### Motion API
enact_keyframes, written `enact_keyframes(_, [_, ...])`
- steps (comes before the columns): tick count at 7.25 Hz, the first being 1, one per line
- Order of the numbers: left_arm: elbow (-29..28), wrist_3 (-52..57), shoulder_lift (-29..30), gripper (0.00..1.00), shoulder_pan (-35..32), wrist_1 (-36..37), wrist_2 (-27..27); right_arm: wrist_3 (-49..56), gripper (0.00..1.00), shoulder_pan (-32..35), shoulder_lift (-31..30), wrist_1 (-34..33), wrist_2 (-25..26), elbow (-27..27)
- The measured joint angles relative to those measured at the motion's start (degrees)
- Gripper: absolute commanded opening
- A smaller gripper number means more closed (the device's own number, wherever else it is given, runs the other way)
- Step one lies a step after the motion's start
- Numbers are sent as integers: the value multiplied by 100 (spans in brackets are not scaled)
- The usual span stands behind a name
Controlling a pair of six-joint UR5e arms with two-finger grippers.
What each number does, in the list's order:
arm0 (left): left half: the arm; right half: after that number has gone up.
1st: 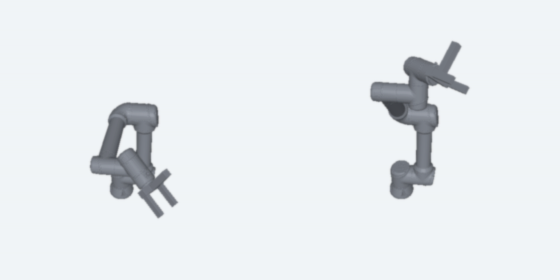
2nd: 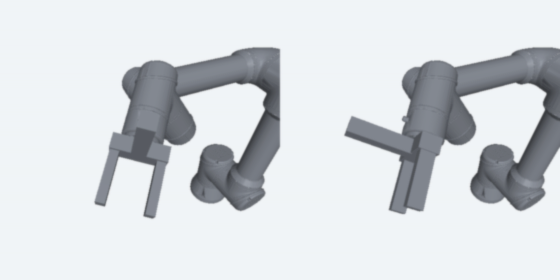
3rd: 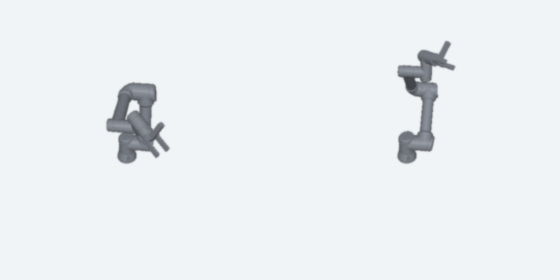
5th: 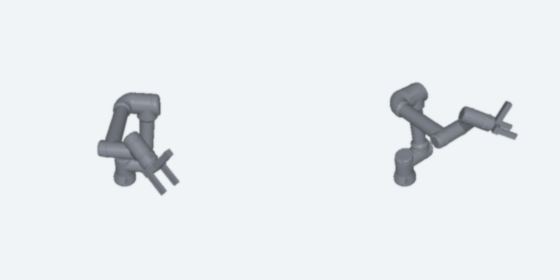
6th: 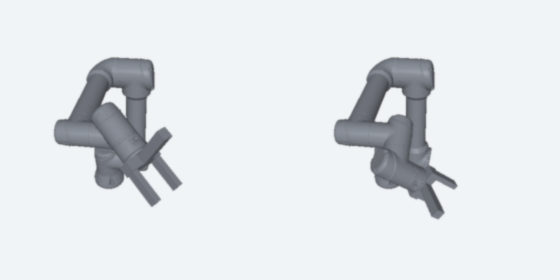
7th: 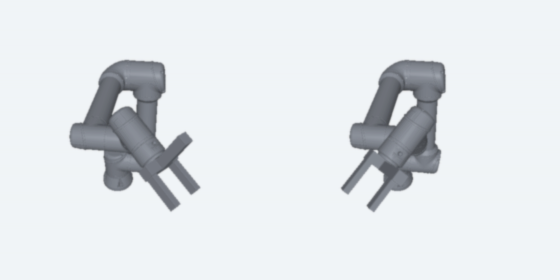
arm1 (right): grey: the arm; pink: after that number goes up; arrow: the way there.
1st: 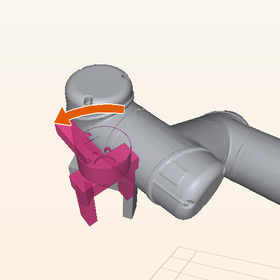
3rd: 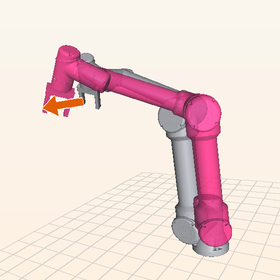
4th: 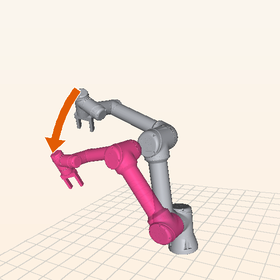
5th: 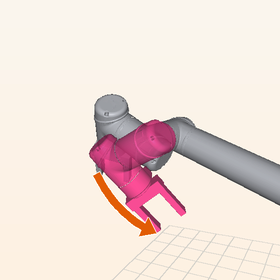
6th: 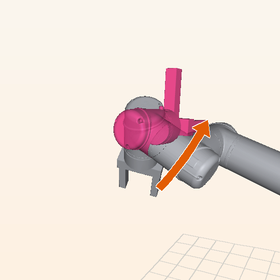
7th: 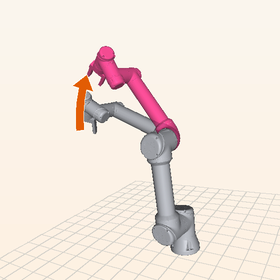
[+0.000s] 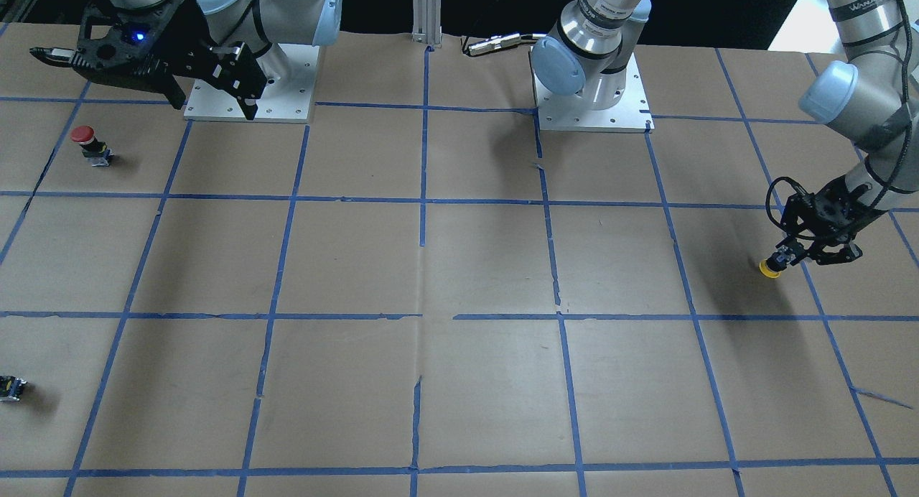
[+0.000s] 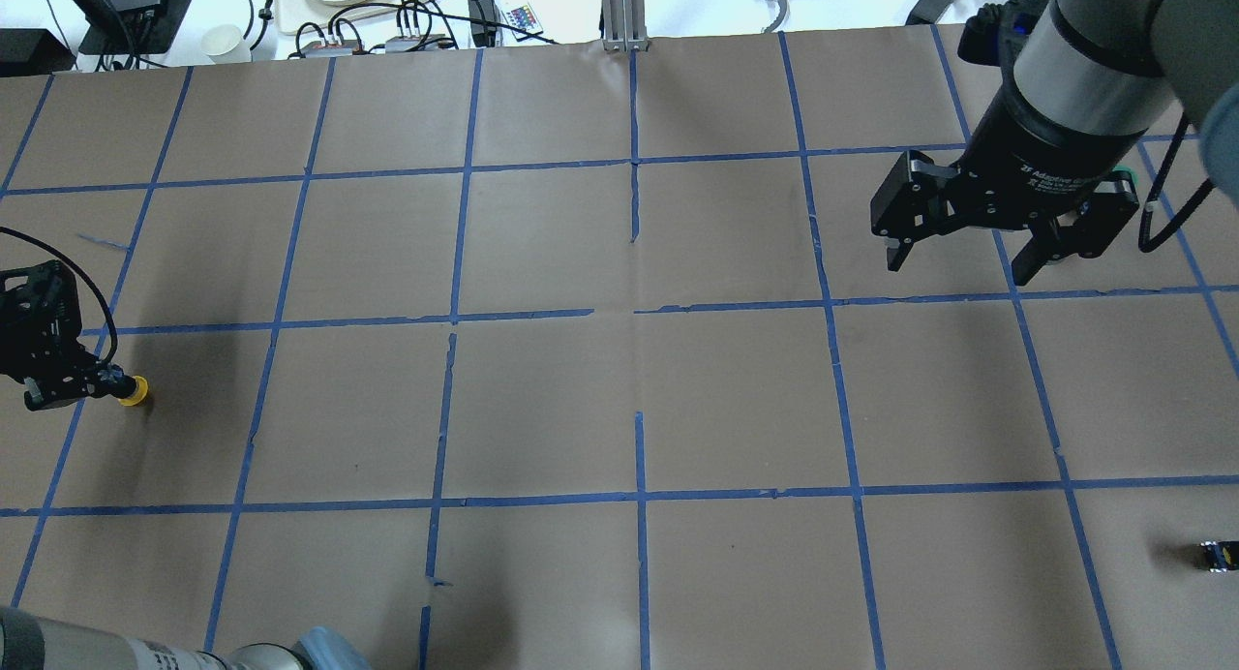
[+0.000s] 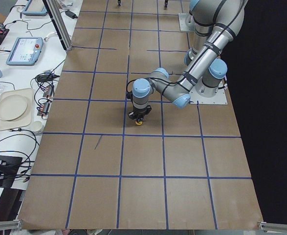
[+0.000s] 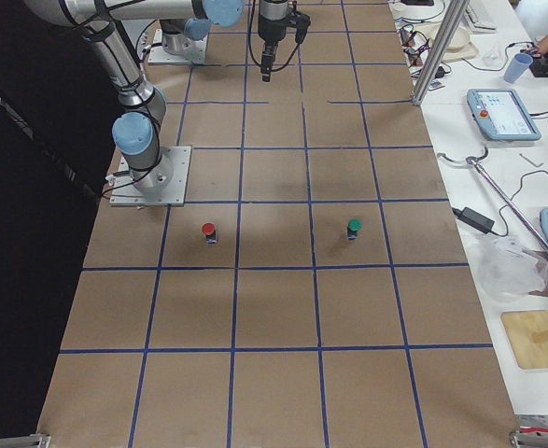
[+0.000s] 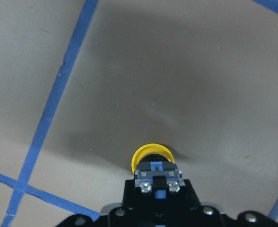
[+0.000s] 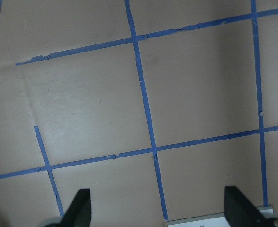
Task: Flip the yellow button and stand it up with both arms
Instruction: 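Lift the yellow button and carry it up toward the right gripper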
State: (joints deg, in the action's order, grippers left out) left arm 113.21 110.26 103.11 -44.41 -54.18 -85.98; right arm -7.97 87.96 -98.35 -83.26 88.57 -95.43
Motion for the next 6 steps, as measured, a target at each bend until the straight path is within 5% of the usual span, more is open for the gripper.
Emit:
enact_keyframes(3, [-206,-440,-976,2,-339,-2157,1345,-41,100,-9,9,56,-73,8])
enact_keyframes(6, [-646,-521,-1561,2,-1561,-4043,3293,-345,100,-40,96,75,-467,80])
